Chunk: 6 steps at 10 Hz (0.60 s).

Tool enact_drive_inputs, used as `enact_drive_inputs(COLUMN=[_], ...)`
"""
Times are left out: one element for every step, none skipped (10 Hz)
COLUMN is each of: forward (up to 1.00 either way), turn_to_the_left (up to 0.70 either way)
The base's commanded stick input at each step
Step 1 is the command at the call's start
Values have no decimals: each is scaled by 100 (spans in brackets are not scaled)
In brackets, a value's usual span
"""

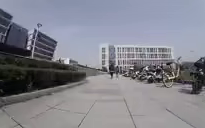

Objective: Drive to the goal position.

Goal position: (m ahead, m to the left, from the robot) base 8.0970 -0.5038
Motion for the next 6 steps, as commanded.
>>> enact_drive_inputs(forward=[70,70,70,70,70,70], turn_to_the_left=[0,0,0,0,0,0])
